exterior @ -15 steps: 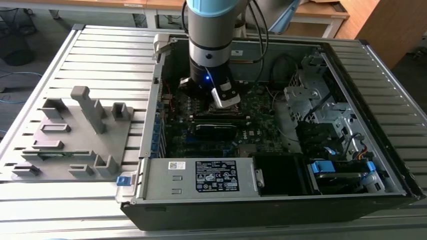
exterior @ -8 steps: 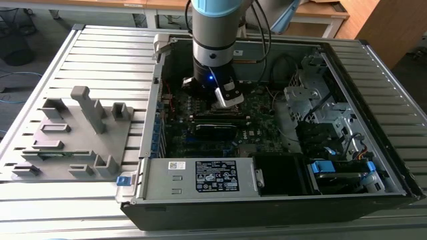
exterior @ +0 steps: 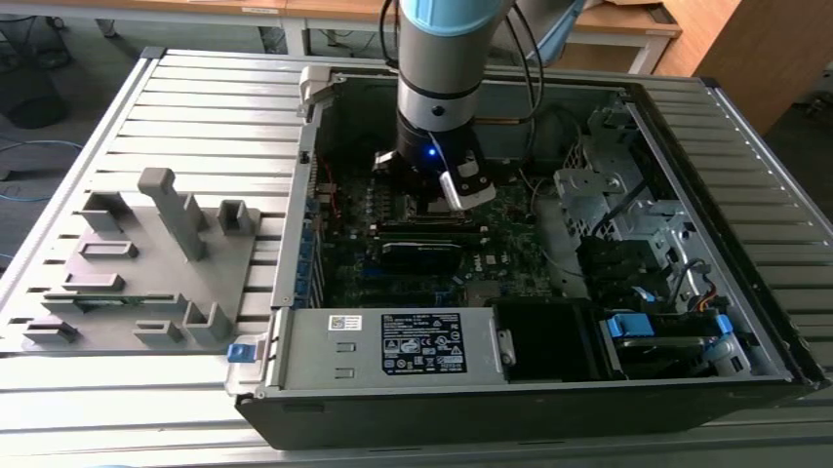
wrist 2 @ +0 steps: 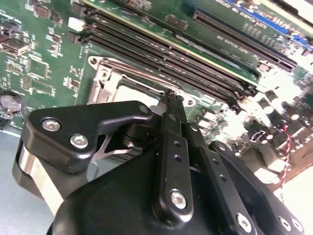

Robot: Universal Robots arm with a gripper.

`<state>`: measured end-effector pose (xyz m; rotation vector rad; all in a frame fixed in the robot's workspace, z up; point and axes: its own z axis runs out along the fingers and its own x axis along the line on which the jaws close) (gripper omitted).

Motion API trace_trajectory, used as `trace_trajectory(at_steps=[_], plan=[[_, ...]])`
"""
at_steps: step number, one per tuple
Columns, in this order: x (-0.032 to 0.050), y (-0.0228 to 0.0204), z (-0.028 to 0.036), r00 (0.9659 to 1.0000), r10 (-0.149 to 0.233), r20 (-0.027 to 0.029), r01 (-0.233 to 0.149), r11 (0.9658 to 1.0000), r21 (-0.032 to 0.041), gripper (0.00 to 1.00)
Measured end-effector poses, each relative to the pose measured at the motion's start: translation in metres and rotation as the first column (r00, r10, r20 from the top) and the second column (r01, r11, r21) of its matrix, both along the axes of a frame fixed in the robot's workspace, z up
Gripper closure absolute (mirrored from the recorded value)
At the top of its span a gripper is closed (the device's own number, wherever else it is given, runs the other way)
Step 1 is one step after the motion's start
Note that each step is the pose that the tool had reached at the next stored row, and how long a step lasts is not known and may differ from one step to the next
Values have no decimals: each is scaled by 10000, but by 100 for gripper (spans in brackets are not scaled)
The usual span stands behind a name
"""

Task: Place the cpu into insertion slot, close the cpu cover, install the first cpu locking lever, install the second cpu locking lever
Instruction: 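Install the second cpu locking lever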

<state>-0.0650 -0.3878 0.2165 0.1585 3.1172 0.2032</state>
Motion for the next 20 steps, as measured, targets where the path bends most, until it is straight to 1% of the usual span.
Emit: trace_trajectory(at_steps=[2, 5, 6, 7, 10, 12, 14, 20], plan=[[11, 12, -2, 10000, -1, 0, 1, 10000, -1, 90], [13, 65, -6, 10000, 1, 0, -1, 10000, -8, 90], [14, 111, -9, 10000, 0, 0, 0, 10000, -35, 90], [14, 139, -10, 10000, 1, -1, -1, 10000, -60, 90], [15, 214, -13, 10000, -1, 0, 1, 9999, -155, 90], [18, 253, -16, 10000, -1, -1, 1, 9998, -183, 90], [43, 265, -19, 10000, 1, 0, -1, 9998, -196, 90], [151, 291, -25, 10000, 0, -1, 0, 9997, -228, 90]])
